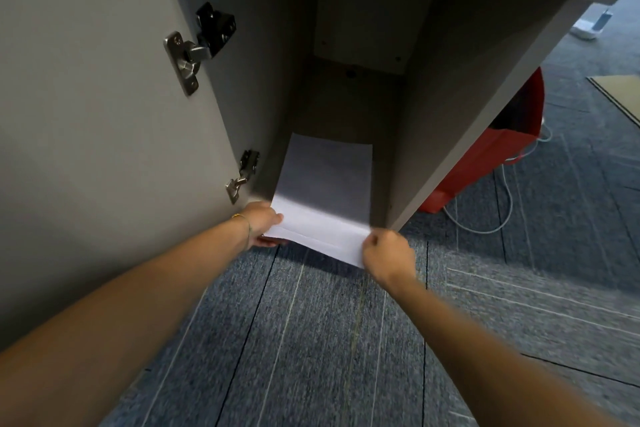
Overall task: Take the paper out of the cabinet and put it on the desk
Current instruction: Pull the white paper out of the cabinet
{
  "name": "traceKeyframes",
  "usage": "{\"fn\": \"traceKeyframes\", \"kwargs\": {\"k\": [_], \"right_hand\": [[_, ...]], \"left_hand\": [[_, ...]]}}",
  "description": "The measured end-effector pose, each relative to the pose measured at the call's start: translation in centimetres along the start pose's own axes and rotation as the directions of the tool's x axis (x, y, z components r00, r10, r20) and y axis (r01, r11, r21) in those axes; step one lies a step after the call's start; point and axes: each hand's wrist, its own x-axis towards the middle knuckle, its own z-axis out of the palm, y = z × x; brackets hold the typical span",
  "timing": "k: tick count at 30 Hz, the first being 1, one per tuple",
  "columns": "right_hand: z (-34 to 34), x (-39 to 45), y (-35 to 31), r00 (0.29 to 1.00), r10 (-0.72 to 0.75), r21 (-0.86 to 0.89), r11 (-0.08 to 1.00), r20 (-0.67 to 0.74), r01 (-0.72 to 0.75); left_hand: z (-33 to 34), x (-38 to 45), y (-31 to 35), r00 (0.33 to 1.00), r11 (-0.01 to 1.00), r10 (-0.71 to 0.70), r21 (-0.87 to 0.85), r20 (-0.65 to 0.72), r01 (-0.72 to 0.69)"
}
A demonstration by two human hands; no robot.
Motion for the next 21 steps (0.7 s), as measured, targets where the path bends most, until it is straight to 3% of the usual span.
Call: {"fn": "traceKeyframes", "kwargs": {"k": [2,3,5,7,13,16,19,21], "right_hand": [[0.3,-0.4,0.7,0.98,0.15,0.143,0.975,0.13,-0.169],[0.2,-0.5,0.8,0.946,0.208,0.31,0.908,0.248,-0.281],[-0.4,-0.7,0.5,0.861,0.205,0.64,0.594,0.465,-0.487],[-1.2,-0.7,0.0,0.83,0.127,0.728,0.422,0.543,-0.541],[-2.2,-1.2,-1.7,0.822,0.019,0.77,0.339,0.569,-0.541],[-3.0,-2.3,-2.4,0.85,0.009,0.784,0.379,0.527,-0.491],[-4.2,-3.7,-2.7,0.845,-0.003,0.78,0.387,0.534,-0.492],[-5.3,-5.1,-2.9,0.842,-0.008,0.775,0.398,0.539,-0.491]], "left_hand": [[-1.0,-0.4,-0.4,0.998,0.998,0.068,0.013,-0.007,-0.068],[-1.5,-0.4,-1.0,0.994,0.993,0.111,0.042,-0.013,-0.11],[-2.3,-0.9,-2.1,0.987,0.984,0.161,0.081,-0.014,-0.159],[-2.6,-3.5,-2.5,0.985,0.983,0.162,0.073,0.066,-0.167],[-4.2,-9.0,-4.4,0.966,0.994,0.075,0.064,0.247,-0.093],[-4.4,-10.4,-4.3,0.962,0.992,0.03,-0.122,0.273,0.003],[-3.5,-11.1,-2.2,0.973,0.946,0.026,-0.32,0.228,0.05],[-2.8,-11.4,-1.0,0.984,0.941,-0.008,-0.332,0.175,0.067]]}}
